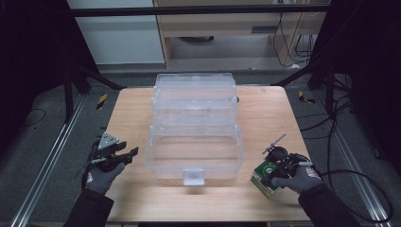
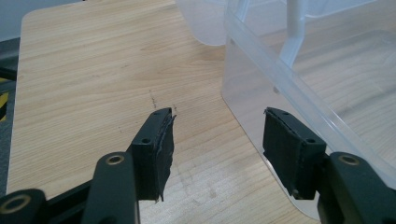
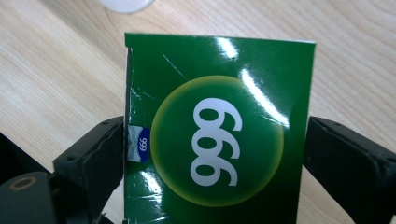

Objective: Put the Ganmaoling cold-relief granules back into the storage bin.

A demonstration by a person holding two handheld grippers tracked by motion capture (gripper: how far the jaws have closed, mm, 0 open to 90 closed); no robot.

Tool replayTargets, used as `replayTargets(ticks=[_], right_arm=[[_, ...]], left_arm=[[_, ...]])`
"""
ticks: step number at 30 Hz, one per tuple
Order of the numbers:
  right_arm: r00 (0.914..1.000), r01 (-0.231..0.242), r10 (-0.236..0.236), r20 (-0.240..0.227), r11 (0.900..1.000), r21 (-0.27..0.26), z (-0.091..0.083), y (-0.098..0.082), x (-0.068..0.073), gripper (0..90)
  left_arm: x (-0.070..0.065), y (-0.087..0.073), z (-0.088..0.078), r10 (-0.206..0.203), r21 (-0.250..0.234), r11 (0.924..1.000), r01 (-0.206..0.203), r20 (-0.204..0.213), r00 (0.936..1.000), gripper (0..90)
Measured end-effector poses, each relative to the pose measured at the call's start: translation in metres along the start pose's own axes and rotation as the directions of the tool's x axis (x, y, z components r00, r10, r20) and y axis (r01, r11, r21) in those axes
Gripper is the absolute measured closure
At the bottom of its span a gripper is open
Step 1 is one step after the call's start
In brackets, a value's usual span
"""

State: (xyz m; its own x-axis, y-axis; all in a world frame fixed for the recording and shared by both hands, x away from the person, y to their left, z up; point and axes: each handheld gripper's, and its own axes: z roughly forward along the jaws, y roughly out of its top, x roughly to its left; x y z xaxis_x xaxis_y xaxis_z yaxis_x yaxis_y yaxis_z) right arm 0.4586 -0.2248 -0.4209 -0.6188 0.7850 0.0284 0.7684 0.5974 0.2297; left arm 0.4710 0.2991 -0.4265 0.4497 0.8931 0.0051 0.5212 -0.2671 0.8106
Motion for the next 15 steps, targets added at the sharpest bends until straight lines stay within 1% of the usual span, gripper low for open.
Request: replayTargets(ticks=[2,3,7,10,15], right_arm=[[0.9999,0.007,-0.007,-0.013,1.0,0.018,0.0017,0.0019,-0.0002,12.2],[0.9999,0.003,-0.003,-0.015,1.0,0.023,0.0022,0.0023,0.0,12.7],[0.9998,0.009,-0.008,-0.017,0.999,0.043,0.004,0.0045,-0.001,13.5],[0.9998,0.008,-0.007,-0.017,0.999,0.048,0.0041,0.0049,-0.001,13.8],[0.9998,-0.005,0.006,-0.019,0.998,0.07,0.0042,0.0075,-0.0013,15.9]], left_arm=[[-0.0004,-0.0003,0.0007,0.0,0.003,1.0,0.0,0.001,1.0,42.4],[-0.0005,-0.0003,0.0008,0.0,0.004,1.0,0.0,0.002,1.0,42.4],[-0.0001,-0.0009,0.0012,0.0,0.008,1.0,0.0,0.001,1.0,42.4],[0.0002,-0.0013,0.0016,0.002,0.011,0.9999,-0.002,-0.001,1.0,42.4],[0.0002,-0.0032,0.0043,0.004,0.022,0.9998,-0.004,-0.004,1.0,42.3]])
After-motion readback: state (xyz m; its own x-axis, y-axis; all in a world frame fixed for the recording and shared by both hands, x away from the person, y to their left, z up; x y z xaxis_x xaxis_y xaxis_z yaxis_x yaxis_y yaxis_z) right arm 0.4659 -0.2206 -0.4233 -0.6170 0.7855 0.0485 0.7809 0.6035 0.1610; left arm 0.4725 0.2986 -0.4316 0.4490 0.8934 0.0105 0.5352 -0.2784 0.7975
